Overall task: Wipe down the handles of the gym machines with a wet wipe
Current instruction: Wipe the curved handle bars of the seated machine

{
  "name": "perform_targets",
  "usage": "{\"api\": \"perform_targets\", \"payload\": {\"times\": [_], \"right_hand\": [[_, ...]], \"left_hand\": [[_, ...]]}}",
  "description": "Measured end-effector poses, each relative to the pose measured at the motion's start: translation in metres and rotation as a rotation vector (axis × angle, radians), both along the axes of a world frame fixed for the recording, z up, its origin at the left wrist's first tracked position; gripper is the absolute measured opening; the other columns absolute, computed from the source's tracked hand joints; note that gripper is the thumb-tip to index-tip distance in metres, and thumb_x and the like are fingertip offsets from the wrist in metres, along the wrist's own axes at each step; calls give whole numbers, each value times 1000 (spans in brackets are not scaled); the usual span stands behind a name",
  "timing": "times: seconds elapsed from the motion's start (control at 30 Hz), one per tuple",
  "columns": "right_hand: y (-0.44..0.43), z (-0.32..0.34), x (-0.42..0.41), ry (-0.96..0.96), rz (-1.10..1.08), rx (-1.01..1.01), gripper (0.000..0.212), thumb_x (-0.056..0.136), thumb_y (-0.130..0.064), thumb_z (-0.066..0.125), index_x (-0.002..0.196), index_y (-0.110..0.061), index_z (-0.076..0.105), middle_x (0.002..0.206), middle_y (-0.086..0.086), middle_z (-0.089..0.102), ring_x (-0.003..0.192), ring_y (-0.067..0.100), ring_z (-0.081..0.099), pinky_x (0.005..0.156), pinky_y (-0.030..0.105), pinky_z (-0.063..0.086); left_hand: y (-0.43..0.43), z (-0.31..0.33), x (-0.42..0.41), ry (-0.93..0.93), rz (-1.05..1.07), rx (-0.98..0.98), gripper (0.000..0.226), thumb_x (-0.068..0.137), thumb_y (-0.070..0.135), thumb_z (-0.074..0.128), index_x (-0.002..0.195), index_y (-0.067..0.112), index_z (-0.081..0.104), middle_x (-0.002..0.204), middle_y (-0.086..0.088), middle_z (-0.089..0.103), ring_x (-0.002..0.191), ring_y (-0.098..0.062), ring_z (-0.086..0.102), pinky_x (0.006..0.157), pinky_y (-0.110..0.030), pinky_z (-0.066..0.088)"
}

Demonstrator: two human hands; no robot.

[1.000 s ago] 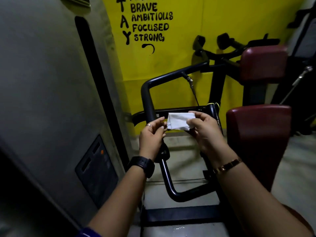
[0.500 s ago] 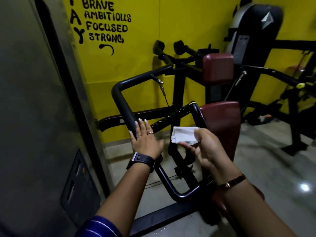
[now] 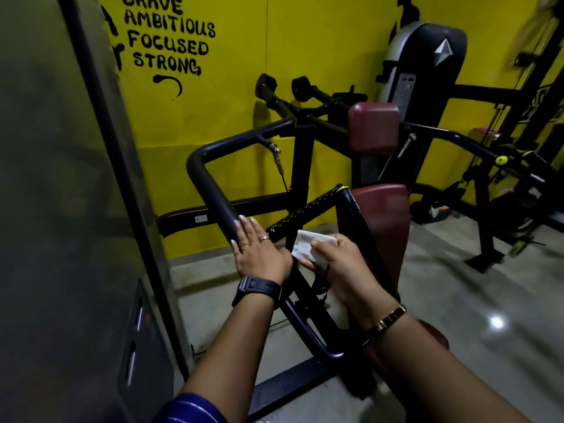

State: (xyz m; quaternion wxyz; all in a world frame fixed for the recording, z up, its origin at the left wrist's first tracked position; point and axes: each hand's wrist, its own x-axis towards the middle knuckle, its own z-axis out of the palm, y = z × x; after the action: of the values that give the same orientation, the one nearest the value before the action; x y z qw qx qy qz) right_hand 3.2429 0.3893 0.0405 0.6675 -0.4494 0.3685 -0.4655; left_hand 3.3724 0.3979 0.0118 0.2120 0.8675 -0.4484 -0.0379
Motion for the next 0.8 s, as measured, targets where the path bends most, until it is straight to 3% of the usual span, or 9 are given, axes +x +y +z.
{"api": "perform_targets", "payload": {"times": [0.1, 0.17, 0.23, 0.27, 0.33, 0.4, 0.53, 0.67, 0.8], "right_hand": [[-17, 1, 9, 264, -42, -194, 13, 90, -2, 52, 101, -8, 49, 101, 21, 59, 90, 33, 63, 81, 50, 53], [-28, 6, 19, 380, -65, -389, 17, 90, 3, 50, 97, -13, 48, 98, 10, 56, 96, 29, 62, 84, 39, 55], [-36, 11, 31, 595, -89, -671, 28, 89, 6, 50, 111, -11, 52, 105, 7, 59, 98, 22, 60, 78, 19, 50], [-41, 11, 38, 714, -61, -809, 37, 89, 8, 50, 121, -11, 53, 113, 9, 61, 102, 21, 59, 79, 16, 46], [-51, 4, 49, 954, 104, -1055, 52, 88, 9, 50, 135, -12, 49, 133, 10, 56, 124, 22, 50, 101, 24, 36], [-61, -9, 55, 1180, 309, -1240, 58, 90, 3, 52, 144, -15, 41, 151, 7, 39, 144, 20, 27, 117, 32, 11], [-71, -28, 42, 1275, 297, -1380, 69, 91, -3, 55, 150, -23, 27, 158, 0, 21, 146, 12, 8, 113, 34, -13], [-80, -22, 38, 1388, 70, -1284, 77, 89, 1, 55, 153, -23, 19, 161, 1, 13, 149, 17, 4, 110, 33, -19], [-74, -27, 49, 1395, 209, -1344, 71, 94, -11, 52, 154, -21, 15, 162, -1, 8, 146, 13, -9, 111, 33, -17]], "left_hand": [[2, 2, 2, 63, 46, -33, 90, 95, 38, 46, 152, 0, -12, 159, -19, -21, 147, -30, -21, 121, -41, -3], [2, 2, 0, 52, 47, -14, 90, 95, 40, 44, 151, 0, -14, 159, -19, -21, 147, -30, -22, 120, -41, -4], [2, 3, 0, 44, 38, 2, 91, 95, 44, 43, 151, 0, -14, 159, -19, -21, 146, -30, -23, 120, -42, -5], [2, 3, 0, 41, 34, 14, 92, 95, 47, 42, 151, 0, -14, 159, -18, -21, 146, -29, -24, 120, -42, -5], [0, 3, 0, 23, 35, 46, 95, 94, 49, 44, 151, 1, -14, 159, -18, -22, 146, -29, -25, 120, -42, -6], [-1, 3, 0, -13, 40, 84, 98, 92, 45, 49, 151, 1, -14, 159, -17, -23, 145, -28, -26, 120, -42, -8], [-4, 2, 0, -88, 8, 110, 98, 90, 48, 48, 152, 2, -13, 159, -16, -22, 144, -28, -28, 117, -44, -14], [-4, 0, 0, -153, -62, 107, 97, 91, 56, 42, 153, 5, -10, 161, -13, -19, 145, -26, -28, 116, -46, -16], [-4, 2, 1, -155, -83, 128, 95, 90, 49, 46, 153, 6, -11, 161, -13, -19, 145, -26, -27, 118, -46, -13]]}}
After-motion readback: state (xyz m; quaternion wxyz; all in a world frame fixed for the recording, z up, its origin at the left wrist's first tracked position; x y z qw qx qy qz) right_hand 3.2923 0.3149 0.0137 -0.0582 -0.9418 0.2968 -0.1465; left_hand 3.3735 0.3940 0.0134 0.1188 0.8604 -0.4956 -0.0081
